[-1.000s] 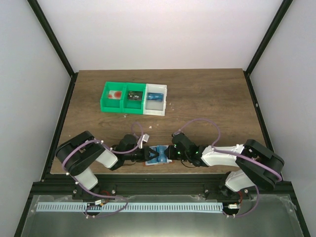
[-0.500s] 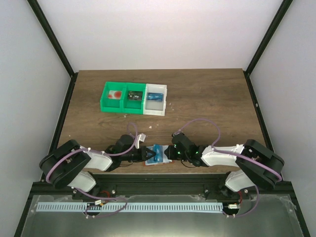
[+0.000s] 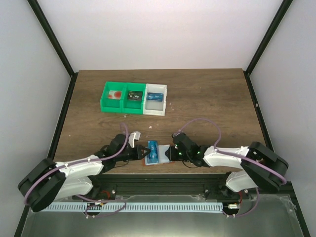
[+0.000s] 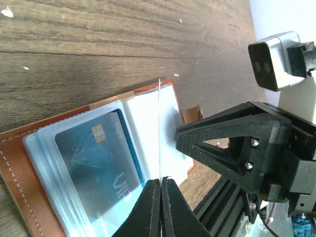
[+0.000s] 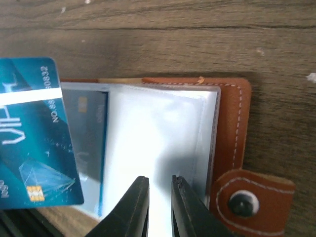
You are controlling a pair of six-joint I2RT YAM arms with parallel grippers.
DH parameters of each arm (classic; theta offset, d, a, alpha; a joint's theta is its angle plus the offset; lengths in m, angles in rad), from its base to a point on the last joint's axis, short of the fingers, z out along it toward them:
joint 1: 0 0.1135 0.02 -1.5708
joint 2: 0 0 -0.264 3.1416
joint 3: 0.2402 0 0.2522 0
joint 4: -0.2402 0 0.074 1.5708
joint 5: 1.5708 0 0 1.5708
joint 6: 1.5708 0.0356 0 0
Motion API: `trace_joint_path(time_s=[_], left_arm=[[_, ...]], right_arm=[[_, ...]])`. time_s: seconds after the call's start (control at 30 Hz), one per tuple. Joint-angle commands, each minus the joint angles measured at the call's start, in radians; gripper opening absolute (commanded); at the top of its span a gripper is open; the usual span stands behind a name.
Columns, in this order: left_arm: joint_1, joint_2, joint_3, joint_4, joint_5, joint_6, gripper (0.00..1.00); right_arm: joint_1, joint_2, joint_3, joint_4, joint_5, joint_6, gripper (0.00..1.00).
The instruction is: Take the credit cards out of the card holder
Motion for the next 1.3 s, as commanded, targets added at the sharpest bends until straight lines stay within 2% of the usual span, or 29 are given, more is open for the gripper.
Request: trace_joint_path(time_s=[0.0, 0.1, 0.2, 0.4, 0.5, 0.67, 0.87, 1.0, 1.27], left_arm=[[0.004, -0.092, 0.027, -0.132, 0.005, 0.076, 0.0], [0.006, -0.179, 0.026, -0.198, 0.034, 0.096, 0.0], [0.005, -0.266, 0.021, -0.231, 0.12, 0.128, 0.0], [0.006, -0.414, 0.022, -0.284, 0.268, 0.164, 0.0], [0.006, -0.444, 0.014, -0.268, 0.338, 0.156, 0.0], [0.006, -0.435, -0.014, -0.159, 0.478, 0.121, 0.0], [0.005, -0.397, -0.031, -0.065, 0.571, 0.109, 0.0], [0.006, -0.352, -0.045, 0.017, 0.618, 0.081, 0.0], [0.004, -0.354, -0.051, 0.046, 0.634, 0.071, 0.0]], right_arm=[[0.004, -0.112, 0.039, -0.071, -0.046, -0.122, 0.16], [0.004, -0.215, 0.067, -0.132, -0.055, -0.205, 0.18], [0.003, -0.332, 0.091, -0.21, -0.055, -0.288, 0.22], [-0.004, -0.5, 0.147, -0.346, -0.215, -0.417, 0.25], [-0.007, -0.497, 0.21, -0.44, -0.305, -0.444, 0.25], [-0.012, -0.468, 0.276, -0.532, -0.402, -0.462, 0.19], [-0.02, -0.446, 0.328, -0.56, -0.468, -0.505, 0.24], [-0.038, -0.392, 0.349, -0.562, -0.513, -0.518, 0.24], [-0.058, -0.318, 0.367, -0.54, -0.623, -0.546, 0.26]])
